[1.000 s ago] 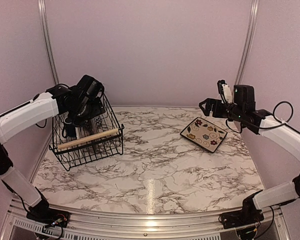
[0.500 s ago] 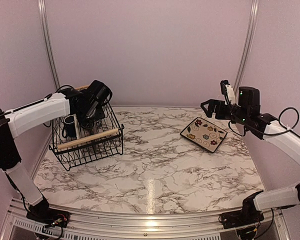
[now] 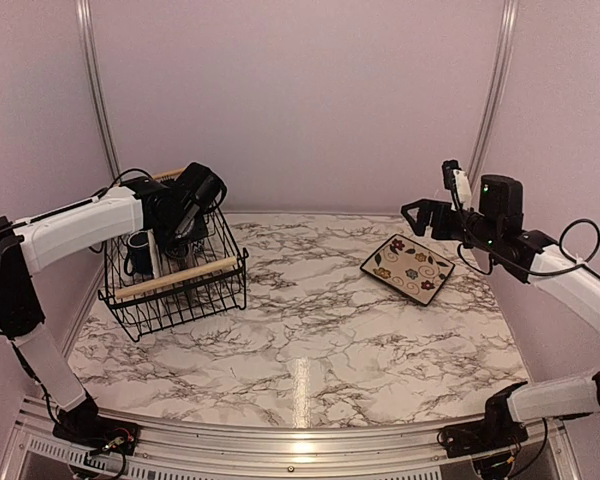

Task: Unload the mixed dishes from the dish rack
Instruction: Grab the plate from the dish rack.

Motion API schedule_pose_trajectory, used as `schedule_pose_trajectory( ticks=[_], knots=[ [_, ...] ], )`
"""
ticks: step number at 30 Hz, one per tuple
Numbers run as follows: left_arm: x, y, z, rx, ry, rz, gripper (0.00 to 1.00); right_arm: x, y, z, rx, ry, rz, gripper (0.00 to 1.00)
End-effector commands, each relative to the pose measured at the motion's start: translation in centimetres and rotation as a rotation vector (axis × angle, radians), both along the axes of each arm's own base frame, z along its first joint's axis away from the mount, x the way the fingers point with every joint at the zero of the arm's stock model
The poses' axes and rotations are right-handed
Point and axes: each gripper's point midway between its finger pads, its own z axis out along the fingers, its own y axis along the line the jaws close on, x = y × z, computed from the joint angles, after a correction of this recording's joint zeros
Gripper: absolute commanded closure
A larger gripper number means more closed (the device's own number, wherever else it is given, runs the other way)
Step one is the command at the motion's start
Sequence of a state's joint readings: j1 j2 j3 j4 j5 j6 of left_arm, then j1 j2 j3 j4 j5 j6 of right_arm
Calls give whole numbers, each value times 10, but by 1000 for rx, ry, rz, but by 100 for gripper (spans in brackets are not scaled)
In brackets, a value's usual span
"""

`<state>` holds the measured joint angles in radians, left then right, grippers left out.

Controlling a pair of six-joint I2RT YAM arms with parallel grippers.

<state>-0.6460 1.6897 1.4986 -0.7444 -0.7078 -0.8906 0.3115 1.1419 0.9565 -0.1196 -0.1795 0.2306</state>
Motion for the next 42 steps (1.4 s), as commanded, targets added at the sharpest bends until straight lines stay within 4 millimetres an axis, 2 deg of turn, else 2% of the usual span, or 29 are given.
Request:
schedule_pose_trajectory(
  ticks=[1, 8, 16, 33, 42],
  knots=[
    [-1, 5, 2, 34, 13, 1, 69, 2, 7, 7, 1, -18, 24, 1],
    [1, 2, 7, 45, 13, -26, 87, 0, 4, 5, 1, -19, 12, 1],
    [0, 5, 25, 36, -23, -28, 100, 5, 7, 9, -1, -12, 14, 2],
    [-5, 12, 82, -25, -150, -25, 100, 6, 13, 10, 9, -13, 25, 2],
    [-11, 13, 129, -110, -266, -48, 100, 9, 22, 3, 1, 0, 37, 2]
  ],
)
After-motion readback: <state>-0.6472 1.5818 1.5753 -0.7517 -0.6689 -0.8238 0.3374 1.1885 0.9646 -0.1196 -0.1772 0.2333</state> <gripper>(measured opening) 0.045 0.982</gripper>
